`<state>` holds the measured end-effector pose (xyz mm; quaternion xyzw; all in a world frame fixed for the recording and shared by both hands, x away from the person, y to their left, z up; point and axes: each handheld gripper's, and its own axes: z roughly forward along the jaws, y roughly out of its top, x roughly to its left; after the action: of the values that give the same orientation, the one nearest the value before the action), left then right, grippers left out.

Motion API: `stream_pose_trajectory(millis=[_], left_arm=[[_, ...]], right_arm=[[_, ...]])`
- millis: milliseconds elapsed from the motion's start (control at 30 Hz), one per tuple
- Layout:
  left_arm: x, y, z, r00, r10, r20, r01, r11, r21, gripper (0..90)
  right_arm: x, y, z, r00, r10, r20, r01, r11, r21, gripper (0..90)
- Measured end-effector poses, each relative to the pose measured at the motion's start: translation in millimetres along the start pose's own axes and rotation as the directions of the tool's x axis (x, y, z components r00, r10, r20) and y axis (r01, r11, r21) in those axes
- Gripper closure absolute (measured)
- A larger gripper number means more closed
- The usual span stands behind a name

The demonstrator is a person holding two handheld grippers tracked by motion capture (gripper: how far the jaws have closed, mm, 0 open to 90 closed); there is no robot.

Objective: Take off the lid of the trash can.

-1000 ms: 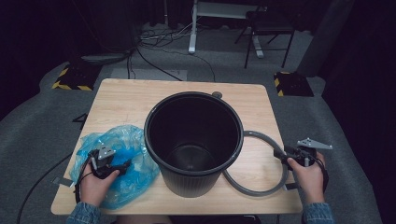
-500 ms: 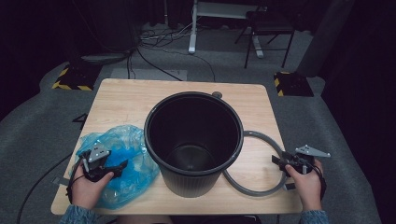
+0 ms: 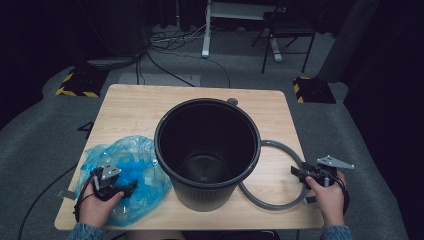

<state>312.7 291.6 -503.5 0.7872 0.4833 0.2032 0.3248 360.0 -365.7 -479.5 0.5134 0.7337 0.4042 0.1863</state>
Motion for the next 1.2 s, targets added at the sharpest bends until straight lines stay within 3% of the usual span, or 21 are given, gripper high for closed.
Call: stream_pose_trajectory(millis=[67, 167, 333, 467, 567, 700, 867, 1033, 1200], left_arm=[[1.0, -1.3, 0.7, 0.9999, -0.01, 0.01, 0.011, 0.9999, -0.014, 22.6], [1.7, -3.2, -0.4, 0.9997, 0.008, 0.025, -0.008, 0.9995, -0.03, 25.8], [1.7, -4.4, -2.5, 0.9981, 0.037, 0.049, -0.034, 0.9979, -0.055, 51.0], [4.5, -4.7, -2.8, 0.9989, 0.019, 0.042, -0.017, 0.998, -0.06, 65.1], [3.6, -4.5, -2.8, 0.9992, 0.028, 0.029, -0.027, 0.9978, -0.06, 67.6], [5.0, -4.5, -2.7, 0.9995, 0.007, 0.031, -0.005, 0.998, -0.063, 70.3], [8.6, -3.3, -1.7, 0.9982, 0.036, 0.047, -0.033, 0.9975, -0.063, 78.5], [12.3, -2.8, -2.3, 0.9978, 0.014, 0.064, -0.009, 0.9973, -0.072, 82.1], [13.9, 0.6, -9.4, 0.9972, -0.009, 0.074, 0.018, 0.9921, -0.124, 82.8]], right_arm=[[-0.1, -0.3, 0.5, 1.0, 0.002, -0.001, -0.002, 1.0, -0.002, 41.0], [0.2, -0.8, 1.3, 1.0, 0.007, -0.003, -0.007, 1.0, -0.003, 40.6], [0.4, -1.3, 1.9, 1.0, 0.007, 0.001, -0.007, 1.0, -0.005, 40.3], [1.4, -1.2, 1.6, 1.0, 0.005, 0.0, -0.005, 1.0, -0.008, 40.2], [2.5, -1.5, 2.3, 1.0, 0.002, -0.001, -0.002, 1.0, -0.006, 40.3], [4.0, -1.5, 3.6, 1.0, 0.001, -0.005, -0.001, 1.0, -0.006, 40.3], [5.3, -2.2, 5.5, 1.0, -0.001, -0.01, 0.001, 1.0, -0.001, 40.4], [5.4, -1.9, 5.4, 0.9999, -0.007, -0.008, 0.007, 1.0, -0.006, 40.4], [5.2, -1.9, 3.6, 1.0, -0.003, -0.009, 0.003, 1.0, -0.011, 40.4]])
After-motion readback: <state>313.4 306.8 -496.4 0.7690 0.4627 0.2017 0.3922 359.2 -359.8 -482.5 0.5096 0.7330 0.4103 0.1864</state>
